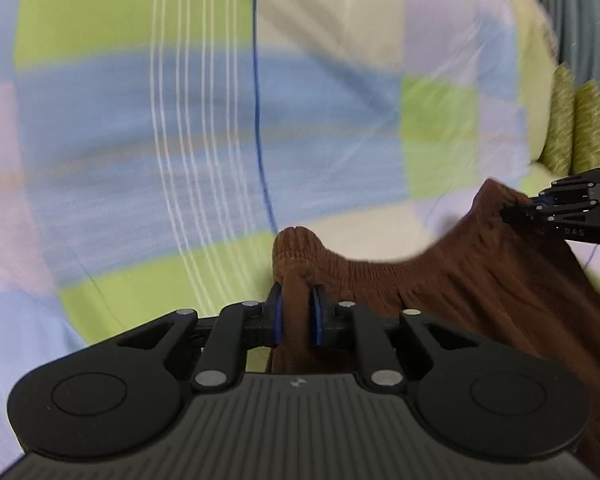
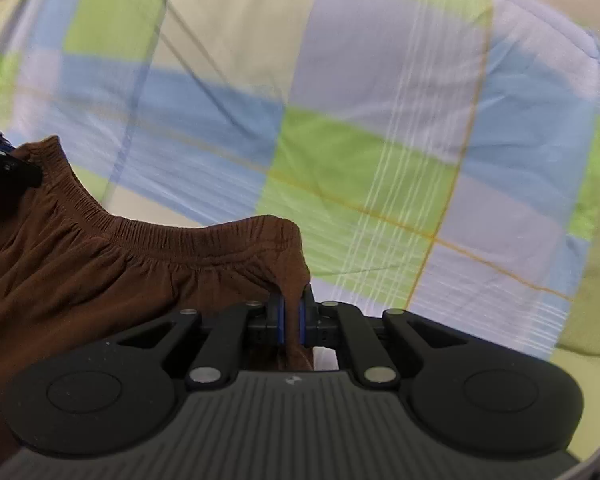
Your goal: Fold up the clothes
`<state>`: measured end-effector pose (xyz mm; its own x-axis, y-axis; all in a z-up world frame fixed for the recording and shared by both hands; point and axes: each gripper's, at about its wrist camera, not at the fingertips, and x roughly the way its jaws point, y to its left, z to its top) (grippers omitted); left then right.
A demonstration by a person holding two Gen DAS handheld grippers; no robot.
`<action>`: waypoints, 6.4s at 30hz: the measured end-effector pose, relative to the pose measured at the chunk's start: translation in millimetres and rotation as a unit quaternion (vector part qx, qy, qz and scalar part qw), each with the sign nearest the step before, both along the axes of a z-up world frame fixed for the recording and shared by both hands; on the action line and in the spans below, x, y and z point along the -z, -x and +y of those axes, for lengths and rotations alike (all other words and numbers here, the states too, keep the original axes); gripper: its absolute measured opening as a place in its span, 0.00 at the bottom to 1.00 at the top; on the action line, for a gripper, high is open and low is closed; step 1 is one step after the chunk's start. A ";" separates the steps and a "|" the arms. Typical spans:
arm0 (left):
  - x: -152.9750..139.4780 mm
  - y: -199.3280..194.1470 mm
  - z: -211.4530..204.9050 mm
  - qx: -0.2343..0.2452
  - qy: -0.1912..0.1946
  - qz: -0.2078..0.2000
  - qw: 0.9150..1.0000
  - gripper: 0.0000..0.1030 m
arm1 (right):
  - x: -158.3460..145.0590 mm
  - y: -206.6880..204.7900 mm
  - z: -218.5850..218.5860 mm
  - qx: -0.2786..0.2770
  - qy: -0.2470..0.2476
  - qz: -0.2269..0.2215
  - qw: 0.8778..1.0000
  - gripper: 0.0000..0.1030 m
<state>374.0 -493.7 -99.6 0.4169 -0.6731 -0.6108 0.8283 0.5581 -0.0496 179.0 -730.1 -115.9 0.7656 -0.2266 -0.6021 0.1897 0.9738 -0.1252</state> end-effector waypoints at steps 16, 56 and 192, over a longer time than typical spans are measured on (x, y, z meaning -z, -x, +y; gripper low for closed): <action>-43.1 154.4 186.9 0.007 0.017 0.083 0.996 0.56 | -15.7 230.7 61.9 0.053 -0.077 -0.045 0.995 0.45; -48.0 216.0 291.5 -0.070 -0.026 0.055 0.996 0.11 | -61.5 353.0 145.9 0.110 -0.036 -0.104 0.988 0.32; -82.6 153.7 73.3 0.503 -0.253 -0.402 0.721 0.09 | -76.5 235.3 282.6 -0.067 -0.222 -0.185 0.955 0.03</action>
